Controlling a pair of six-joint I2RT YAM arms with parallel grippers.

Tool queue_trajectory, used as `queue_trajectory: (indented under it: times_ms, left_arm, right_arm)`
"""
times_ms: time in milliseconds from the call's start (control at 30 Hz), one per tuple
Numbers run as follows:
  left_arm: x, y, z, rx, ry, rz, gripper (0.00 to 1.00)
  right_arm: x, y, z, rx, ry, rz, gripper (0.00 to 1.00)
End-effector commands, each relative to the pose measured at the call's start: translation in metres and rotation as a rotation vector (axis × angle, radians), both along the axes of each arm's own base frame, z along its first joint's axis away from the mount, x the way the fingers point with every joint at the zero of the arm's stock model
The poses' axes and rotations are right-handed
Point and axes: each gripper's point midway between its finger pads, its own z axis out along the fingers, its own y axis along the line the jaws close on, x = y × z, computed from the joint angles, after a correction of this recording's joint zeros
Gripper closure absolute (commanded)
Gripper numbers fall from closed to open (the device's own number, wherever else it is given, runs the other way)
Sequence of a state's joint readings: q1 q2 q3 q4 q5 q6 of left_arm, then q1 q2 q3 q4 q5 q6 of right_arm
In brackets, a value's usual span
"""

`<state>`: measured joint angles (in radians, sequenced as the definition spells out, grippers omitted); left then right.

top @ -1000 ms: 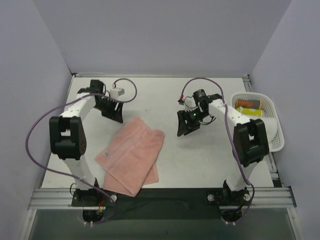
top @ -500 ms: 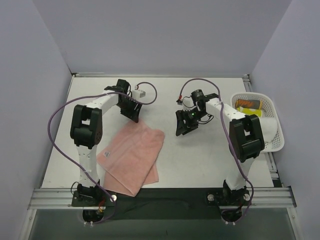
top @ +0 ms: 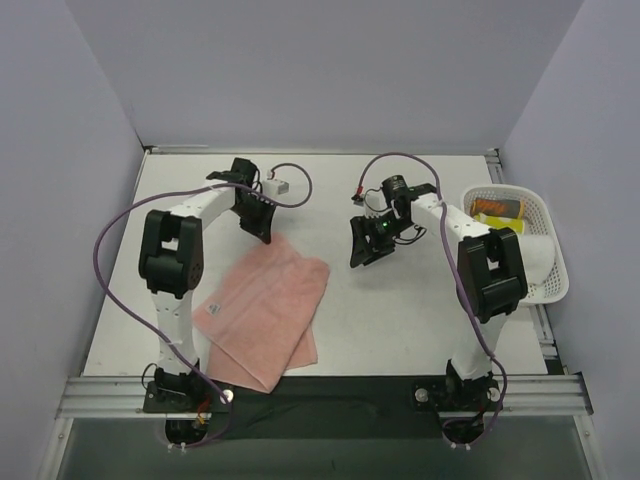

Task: Roll the towels
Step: Flatten the towel

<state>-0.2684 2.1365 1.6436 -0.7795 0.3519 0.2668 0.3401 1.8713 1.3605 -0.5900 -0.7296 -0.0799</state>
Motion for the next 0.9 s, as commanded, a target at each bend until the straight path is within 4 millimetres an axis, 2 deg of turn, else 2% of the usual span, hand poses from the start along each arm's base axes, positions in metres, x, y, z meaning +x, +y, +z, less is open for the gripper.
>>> queue_trajectory:
  times_ms: [0,33,67,133,167,233,267,300,333,367,433,500,533,567,600,633,667,700,767,867]
  left_arm:
    - [0.012,0.002,0.099,-0.211,-0.113,0.058,1.00]
    - [0.016,0.019,0.121,-0.249,-0.137,0.097,1.00]
    - [0.010,0.019,0.154,-0.337,-0.165,0.097,1.00]
    - [0.005,0.039,0.190,-0.405,-0.195,0.129,1.00]
    - [0.003,0.063,0.212,-0.431,-0.236,0.170,1.00]
    - [-0.013,0.081,0.233,-0.450,-0.243,0.196,1.00]
    - [-0.015,0.104,0.235,-0.443,-0.257,0.241,1.00]
    - [-0.019,0.115,0.234,-0.428,-0.254,0.266,1.00]
    - [-0.026,0.130,0.229,-0.413,-0.239,0.308,1.00]
    - [-0.031,0.154,0.217,-0.392,-0.226,0.359,1.00]
    - [-0.042,0.177,0.203,-0.362,-0.187,0.408,1.00]
    - [-0.054,0.197,0.190,-0.343,-0.167,0.438,1.00]
    - [-0.060,0.201,0.188,-0.328,-0.162,0.445,1.00]
    - [-0.064,0.205,0.185,-0.314,-0.164,0.441,1.00]
    - [-0.070,0.208,0.179,-0.305,-0.151,0.451,1.00]
    - [-0.075,0.211,0.179,-0.292,-0.159,0.456,1.00]
    - [-0.077,0.211,0.179,-0.295,-0.157,0.460,1.00]
    - [-0.081,0.212,0.176,-0.295,-0.149,0.469,1.00]
    - [-0.083,0.210,0.178,-0.301,-0.149,0.474,1.00]
    - [-0.084,0.210,0.180,-0.303,-0.147,0.489,1.00]
  right_arm:
    - [0.005,0.004,0.006,0.028,0.005,0.010,0.51]
    - [0.008,0.005,0.007,0.032,0.000,0.005,0.51]
    - [0.009,0.006,0.007,0.036,0.001,0.003,0.51]
    - [0.013,0.010,0.010,0.047,-0.004,-0.003,0.51]
    - [0.015,0.011,0.011,0.050,-0.009,-0.006,0.51]
    - [0.019,0.019,0.013,0.060,-0.019,-0.003,0.50]
    - [0.021,0.021,0.014,0.062,-0.028,-0.003,0.50]
    - [0.020,0.027,0.012,0.058,-0.030,0.008,0.49]
    - [0.024,0.032,0.015,0.060,-0.045,0.015,0.49]
    - [0.024,0.036,0.013,0.054,-0.048,0.017,0.48]
    - [0.026,0.049,0.008,0.046,-0.064,0.035,0.47]
    - [0.037,0.058,0.002,0.025,-0.094,0.035,0.45]
    - [0.040,0.067,0.000,0.026,-0.098,0.025,0.44]
    - [0.052,0.077,0.009,0.041,-0.131,0.025,0.44]
    - [0.056,0.082,-0.002,0.025,-0.112,0.017,0.44]
    - [0.058,0.093,-0.001,0.029,-0.120,0.029,0.44]
    - [0.067,0.105,0.006,0.045,-0.151,0.038,0.44]
    - [0.068,0.111,-0.006,0.032,-0.133,0.043,0.44]
    - [0.061,0.130,-0.015,0.024,-0.135,0.086,0.44]
    - [0.056,0.147,-0.034,-0.026,-0.163,0.139,0.42]
